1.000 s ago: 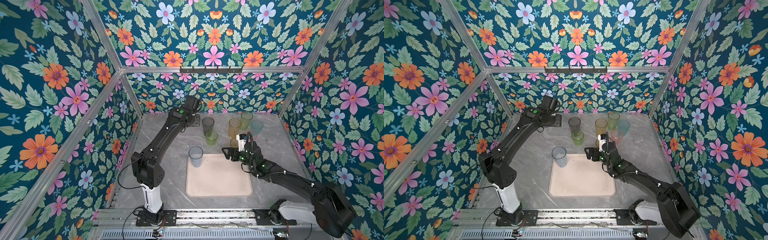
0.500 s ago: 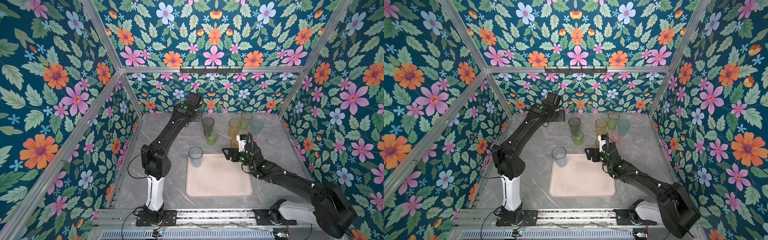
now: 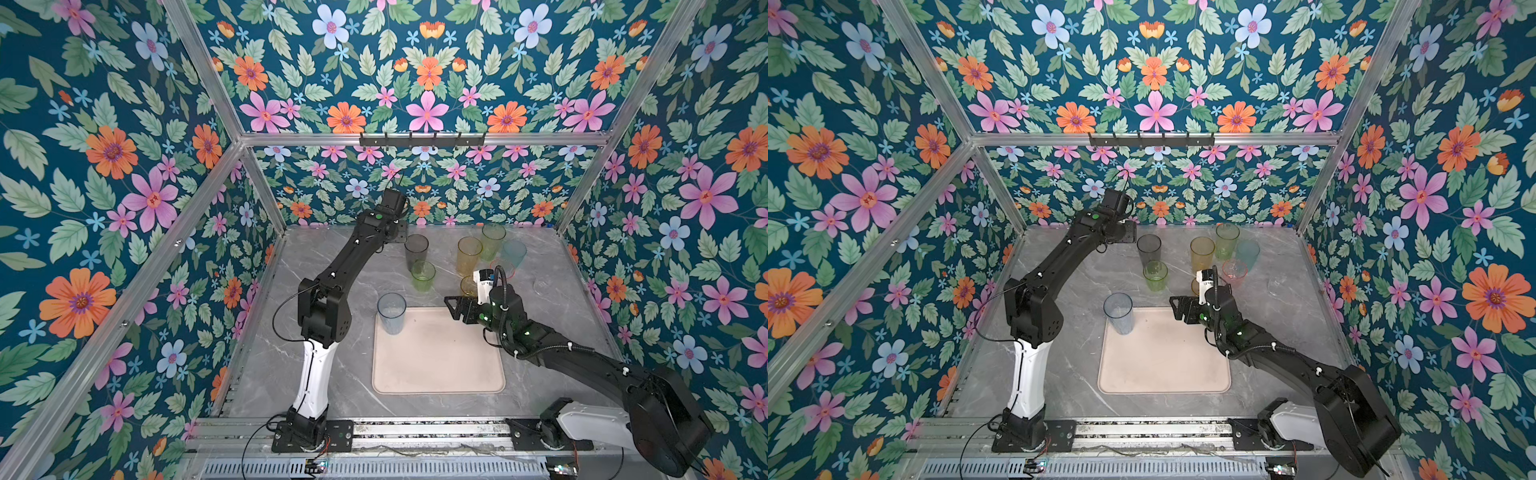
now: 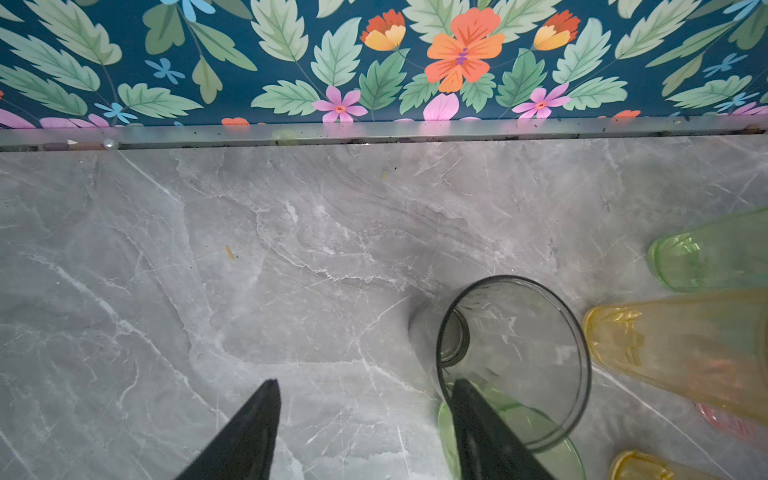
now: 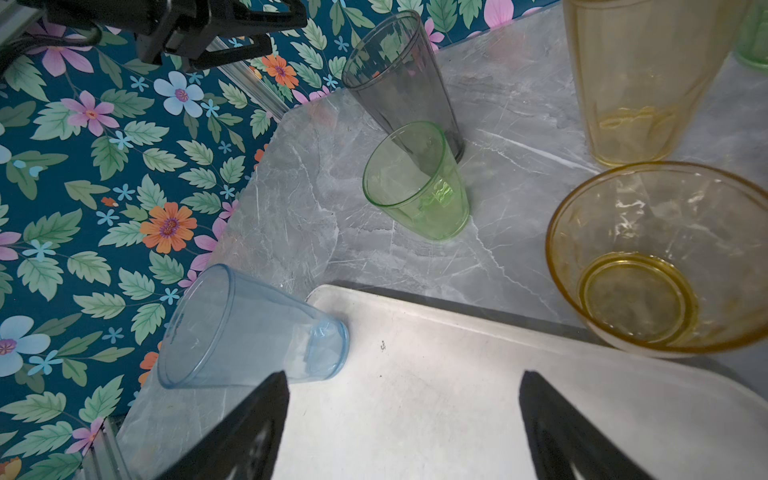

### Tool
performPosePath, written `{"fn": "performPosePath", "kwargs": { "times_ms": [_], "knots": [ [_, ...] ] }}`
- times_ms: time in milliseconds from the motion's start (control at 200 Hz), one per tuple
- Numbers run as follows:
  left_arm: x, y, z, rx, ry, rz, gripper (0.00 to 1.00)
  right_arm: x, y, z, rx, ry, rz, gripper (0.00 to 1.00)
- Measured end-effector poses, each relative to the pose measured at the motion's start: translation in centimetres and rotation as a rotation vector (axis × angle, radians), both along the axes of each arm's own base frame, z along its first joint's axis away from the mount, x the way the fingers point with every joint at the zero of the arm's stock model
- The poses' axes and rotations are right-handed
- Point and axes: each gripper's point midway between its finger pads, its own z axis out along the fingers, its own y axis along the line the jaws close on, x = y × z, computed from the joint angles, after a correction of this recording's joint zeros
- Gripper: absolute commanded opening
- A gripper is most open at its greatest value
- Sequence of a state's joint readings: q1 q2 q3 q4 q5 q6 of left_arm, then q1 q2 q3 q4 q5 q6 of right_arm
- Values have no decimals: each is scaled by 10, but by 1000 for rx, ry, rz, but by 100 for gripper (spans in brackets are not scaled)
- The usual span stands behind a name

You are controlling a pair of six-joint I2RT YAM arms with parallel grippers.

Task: Place the glasses into the tray
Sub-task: 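Raise the left gripper and reach to the grey glass farthest from the robot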

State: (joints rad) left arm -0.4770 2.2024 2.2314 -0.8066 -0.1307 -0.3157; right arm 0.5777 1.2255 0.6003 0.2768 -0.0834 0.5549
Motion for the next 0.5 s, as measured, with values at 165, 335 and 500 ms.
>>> {"fn": "performPosePath", "kwargs": {
  "times_ms": [165,335,500],
  "knots": [
    [6,-8,-9,-15,10,-16,68,0,0,1,4,-2,-1,88],
    [9,-14,-21,-26,27,-29,67,0,0,1,5,-3,-1,88],
    [9,-19,-31,-51,50,-30,63,0,0,1,5,-3,-1,88]
  ]
}}
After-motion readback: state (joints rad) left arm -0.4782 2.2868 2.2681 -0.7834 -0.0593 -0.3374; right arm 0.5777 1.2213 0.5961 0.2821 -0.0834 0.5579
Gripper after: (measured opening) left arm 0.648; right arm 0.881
